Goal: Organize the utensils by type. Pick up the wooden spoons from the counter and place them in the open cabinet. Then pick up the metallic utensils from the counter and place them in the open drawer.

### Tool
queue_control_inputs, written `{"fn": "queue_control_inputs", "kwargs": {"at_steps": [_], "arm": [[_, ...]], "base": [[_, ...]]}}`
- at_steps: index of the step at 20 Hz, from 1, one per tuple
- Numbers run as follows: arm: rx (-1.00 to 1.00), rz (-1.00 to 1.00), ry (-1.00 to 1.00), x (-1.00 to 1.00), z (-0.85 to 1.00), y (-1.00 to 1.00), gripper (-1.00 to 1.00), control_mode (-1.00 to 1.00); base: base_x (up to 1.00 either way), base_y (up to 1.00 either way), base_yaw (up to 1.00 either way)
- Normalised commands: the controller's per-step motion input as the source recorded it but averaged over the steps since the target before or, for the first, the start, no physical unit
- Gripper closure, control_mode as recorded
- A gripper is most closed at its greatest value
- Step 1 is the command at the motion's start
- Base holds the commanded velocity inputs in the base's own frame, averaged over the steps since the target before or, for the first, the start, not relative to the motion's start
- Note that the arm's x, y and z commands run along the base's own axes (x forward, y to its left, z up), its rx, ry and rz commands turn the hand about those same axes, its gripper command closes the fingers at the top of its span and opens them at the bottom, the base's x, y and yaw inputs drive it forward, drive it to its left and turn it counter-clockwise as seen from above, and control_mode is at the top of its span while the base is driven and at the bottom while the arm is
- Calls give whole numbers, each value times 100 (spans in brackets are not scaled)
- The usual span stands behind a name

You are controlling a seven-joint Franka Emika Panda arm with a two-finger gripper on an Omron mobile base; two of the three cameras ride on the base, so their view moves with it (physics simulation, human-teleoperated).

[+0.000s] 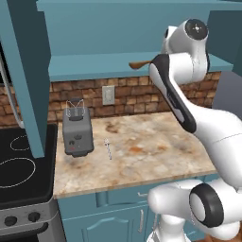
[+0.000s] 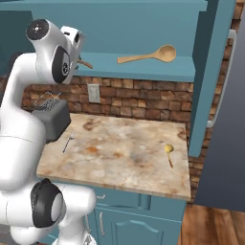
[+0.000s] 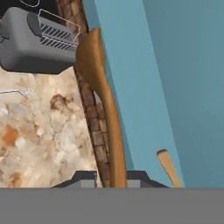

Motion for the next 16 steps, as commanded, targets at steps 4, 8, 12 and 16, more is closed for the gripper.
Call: {"fn": "queue_control_inputs", "kwargs": {"at_steps": [4,8,12,16], "arm": [[0,0,0,65,0,46,100,-100],[0,1,0,72,0,44,100,-100],[0,4,0,68,-1,19,100,-100],[0,6,0,71,-10,4,100,-100]], "base": [[0,0,0],[0,0,0],[0,0,0],[0,0,0]]}}
